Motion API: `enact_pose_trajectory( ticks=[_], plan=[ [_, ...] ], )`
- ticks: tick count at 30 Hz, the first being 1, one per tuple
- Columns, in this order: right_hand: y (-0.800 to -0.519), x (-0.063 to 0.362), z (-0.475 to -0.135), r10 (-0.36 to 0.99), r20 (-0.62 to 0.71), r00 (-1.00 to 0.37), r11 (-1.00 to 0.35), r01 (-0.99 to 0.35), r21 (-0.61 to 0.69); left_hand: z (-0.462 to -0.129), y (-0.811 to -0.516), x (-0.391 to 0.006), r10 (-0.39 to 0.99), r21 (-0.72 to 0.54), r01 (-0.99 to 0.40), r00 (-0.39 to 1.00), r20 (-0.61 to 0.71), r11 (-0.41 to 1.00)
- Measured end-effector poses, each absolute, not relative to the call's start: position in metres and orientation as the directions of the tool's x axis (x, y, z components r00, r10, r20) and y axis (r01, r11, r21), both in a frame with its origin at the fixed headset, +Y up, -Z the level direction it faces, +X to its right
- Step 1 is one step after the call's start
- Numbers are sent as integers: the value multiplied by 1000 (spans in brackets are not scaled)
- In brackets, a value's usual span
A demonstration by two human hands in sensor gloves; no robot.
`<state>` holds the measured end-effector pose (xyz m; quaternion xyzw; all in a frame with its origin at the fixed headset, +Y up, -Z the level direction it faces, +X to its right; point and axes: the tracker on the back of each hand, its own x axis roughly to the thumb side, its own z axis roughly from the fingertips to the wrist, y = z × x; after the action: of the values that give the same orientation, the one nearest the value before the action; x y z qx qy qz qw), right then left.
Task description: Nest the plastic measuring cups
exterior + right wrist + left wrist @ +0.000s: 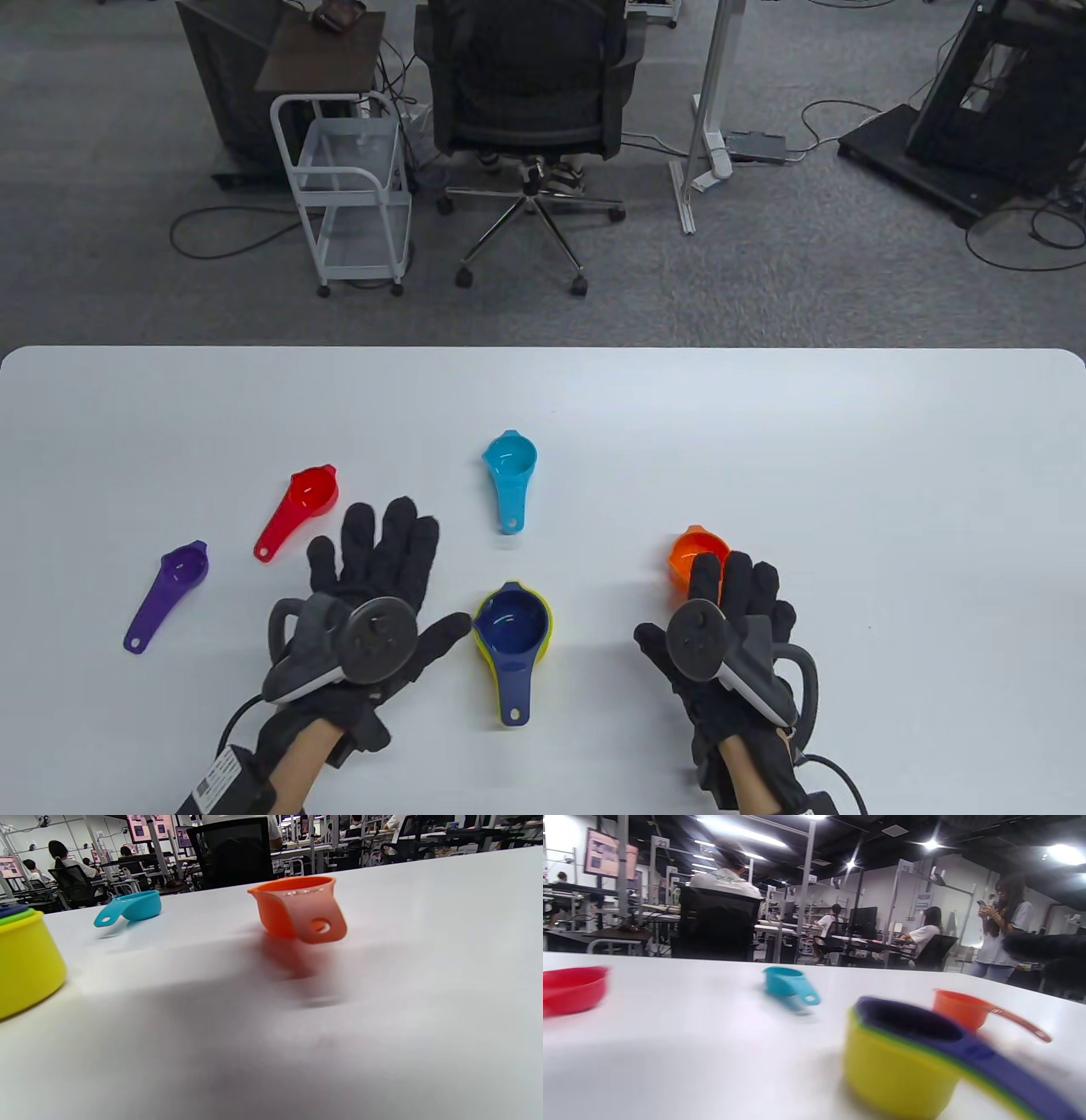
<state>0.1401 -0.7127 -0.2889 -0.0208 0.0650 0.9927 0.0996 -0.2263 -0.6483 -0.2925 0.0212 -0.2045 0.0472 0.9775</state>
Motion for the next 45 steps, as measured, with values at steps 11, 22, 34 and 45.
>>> enact_pose_trajectory(
  ticks=[11,22,34,45],
  plan=[
    [-739,138,-360,-37,-191,-981,-969,-12,249,-299,-699,-228,-125,-41,151,922,366,988],
    [-755,130,-390,-57,-219,-974,-950,-15,311,-311,-713,-225,-100,-123,145,944,315,982],
    [-696,70,-344,144,28,-989,-989,-142,50,-309,-699,-248,-16,-89,39,968,252,995],
    [-676,-46,-304,75,192,-978,-996,-64,64,-310,-703,-281,31,-149,-6,985,167,989]
  ],
)
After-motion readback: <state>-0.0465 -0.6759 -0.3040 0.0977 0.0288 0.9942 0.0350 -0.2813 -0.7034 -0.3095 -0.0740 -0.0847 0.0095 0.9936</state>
